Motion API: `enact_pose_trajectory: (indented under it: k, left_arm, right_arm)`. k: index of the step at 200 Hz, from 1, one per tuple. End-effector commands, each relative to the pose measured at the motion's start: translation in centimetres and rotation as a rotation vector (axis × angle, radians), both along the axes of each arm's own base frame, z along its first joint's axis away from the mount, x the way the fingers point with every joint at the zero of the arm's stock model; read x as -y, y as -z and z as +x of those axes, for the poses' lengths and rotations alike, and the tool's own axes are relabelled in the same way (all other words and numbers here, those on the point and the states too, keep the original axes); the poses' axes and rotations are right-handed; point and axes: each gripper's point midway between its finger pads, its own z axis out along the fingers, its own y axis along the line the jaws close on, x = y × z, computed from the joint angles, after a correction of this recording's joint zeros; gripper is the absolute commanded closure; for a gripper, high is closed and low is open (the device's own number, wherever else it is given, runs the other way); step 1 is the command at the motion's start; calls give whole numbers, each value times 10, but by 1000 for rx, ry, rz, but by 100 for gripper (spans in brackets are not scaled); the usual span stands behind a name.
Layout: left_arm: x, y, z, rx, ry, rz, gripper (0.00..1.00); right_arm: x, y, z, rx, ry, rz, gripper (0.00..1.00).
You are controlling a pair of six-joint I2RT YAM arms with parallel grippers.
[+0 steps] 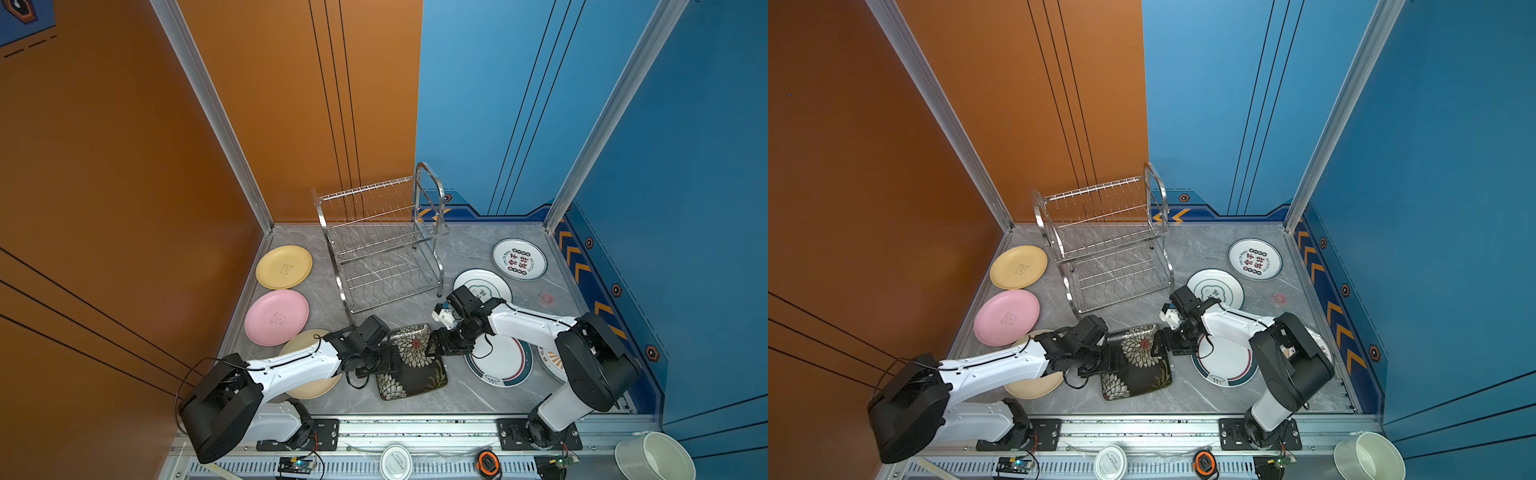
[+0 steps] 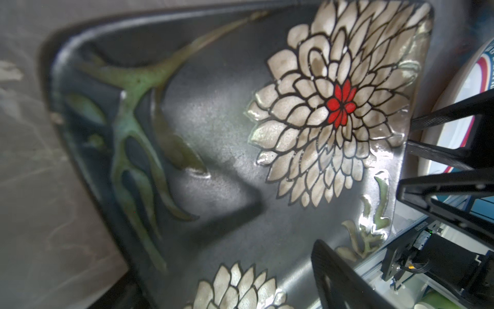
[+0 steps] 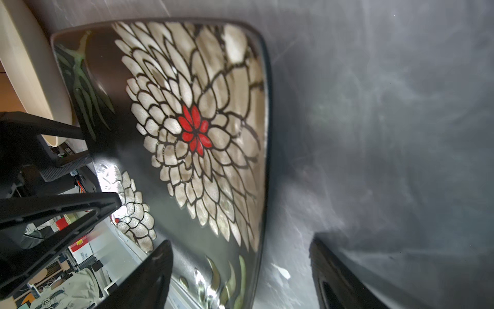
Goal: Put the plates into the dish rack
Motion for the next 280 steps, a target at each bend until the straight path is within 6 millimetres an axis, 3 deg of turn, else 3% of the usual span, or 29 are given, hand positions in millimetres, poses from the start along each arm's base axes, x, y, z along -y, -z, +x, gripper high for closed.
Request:
enact_pose_trajectory:
  k: [1, 77, 120, 176, 212, 280]
  left_arm:
    - [0, 8, -6, -21, 21, -10, 20]
    - [19, 12, -3, -30, 49, -71, 27]
    - [27, 10, -2, -38, 61, -95, 29]
    - [31, 9, -1, -40, 61, -114, 29]
    - [33, 5, 0, -31, 65, -130, 29]
    - [34, 0, 2, -13, 53, -156, 29]
  right_arm:
    - [-5, 12, -6, -34, -5, 4, 19]
    - [-24, 12, -16, -75, -54, 125, 21]
    - [-33, 3, -9, -43, -67, 186, 24]
    - [-43, -11, 0, -1, -66, 270, 36]
    - [-44, -25, 5, 29, -48, 340, 52]
    - [-40, -52, 24, 122, 23, 440, 57]
